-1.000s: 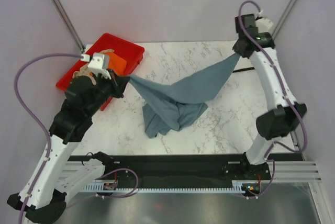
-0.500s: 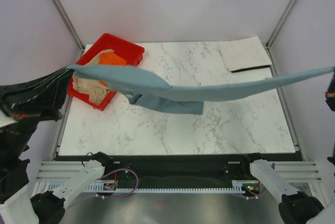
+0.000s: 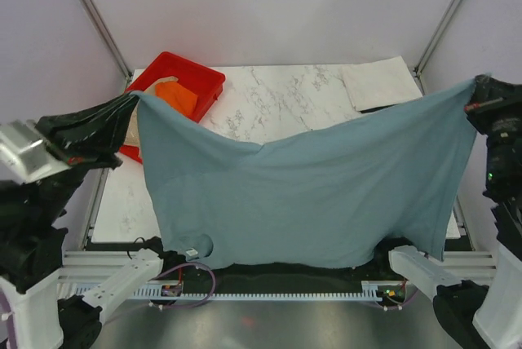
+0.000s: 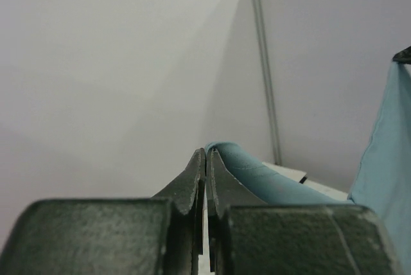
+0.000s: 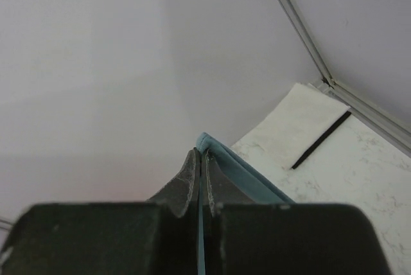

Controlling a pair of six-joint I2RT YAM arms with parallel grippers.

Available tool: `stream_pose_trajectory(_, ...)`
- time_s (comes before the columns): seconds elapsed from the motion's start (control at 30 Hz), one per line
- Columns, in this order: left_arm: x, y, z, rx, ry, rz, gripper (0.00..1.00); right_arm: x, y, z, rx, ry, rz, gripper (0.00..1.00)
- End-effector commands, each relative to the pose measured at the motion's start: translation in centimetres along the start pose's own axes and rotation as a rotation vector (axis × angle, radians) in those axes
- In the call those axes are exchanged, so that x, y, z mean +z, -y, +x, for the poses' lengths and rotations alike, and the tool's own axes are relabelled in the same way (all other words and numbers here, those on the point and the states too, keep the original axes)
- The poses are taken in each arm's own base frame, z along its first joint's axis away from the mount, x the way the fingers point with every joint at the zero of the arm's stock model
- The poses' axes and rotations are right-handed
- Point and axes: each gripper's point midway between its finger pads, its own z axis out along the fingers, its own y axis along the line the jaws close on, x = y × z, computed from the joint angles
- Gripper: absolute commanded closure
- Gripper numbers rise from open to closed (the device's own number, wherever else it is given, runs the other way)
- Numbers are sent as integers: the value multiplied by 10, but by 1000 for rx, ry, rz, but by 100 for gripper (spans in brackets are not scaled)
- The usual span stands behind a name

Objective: Fold and stack the t-shirts
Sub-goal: Flatten the tshirt out

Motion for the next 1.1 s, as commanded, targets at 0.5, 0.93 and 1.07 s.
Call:
stream_pose_trajectory(0.5, 163, -117, 67, 380, -141, -272, 98, 159, -64, 36, -108, 76, 55, 100)
stream_pose_trajectory(0.93, 80, -51, 30, 152, -36, -115, 98, 97, -42, 42, -90, -36, -8, 100)
stream_pose_trajectory(1.07, 33, -20, -1, 110, 47, -36, 98, 26, -22, 10, -55, -9, -63, 100)
